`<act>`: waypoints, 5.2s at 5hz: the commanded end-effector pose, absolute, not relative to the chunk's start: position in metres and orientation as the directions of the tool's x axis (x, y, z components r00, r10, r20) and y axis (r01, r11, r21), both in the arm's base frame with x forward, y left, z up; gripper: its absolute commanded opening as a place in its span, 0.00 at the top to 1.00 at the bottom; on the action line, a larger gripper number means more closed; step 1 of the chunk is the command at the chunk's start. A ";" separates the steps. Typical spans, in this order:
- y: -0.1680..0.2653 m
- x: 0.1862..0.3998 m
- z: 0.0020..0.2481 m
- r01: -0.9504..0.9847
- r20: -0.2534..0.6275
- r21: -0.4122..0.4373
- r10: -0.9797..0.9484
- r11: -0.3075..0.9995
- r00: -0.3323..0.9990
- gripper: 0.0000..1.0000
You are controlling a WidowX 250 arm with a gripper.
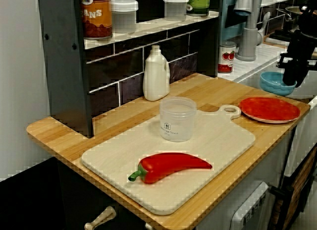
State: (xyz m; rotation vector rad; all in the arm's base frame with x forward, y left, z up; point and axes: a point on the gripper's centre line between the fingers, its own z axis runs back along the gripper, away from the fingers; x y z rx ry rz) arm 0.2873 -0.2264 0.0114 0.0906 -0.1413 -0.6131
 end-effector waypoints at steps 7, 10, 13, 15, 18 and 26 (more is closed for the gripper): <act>-0.225 0.287 -0.019 0.551 0.108 0.133 -0.565 0.824 0.818 1.00; -0.221 0.292 -0.033 0.552 0.105 0.148 -0.568 0.820 0.816 1.00; -0.215 0.292 -0.015 0.551 0.117 0.145 -0.568 0.822 0.815 0.00; -0.210 0.293 0.000 0.542 0.123 0.130 -0.556 0.830 0.822 0.00; -0.199 0.292 0.041 0.528 0.158 0.100 -0.537 0.844 0.829 0.00; -0.103 0.270 0.107 0.415 0.124 0.099 -0.425 0.905 0.897 0.00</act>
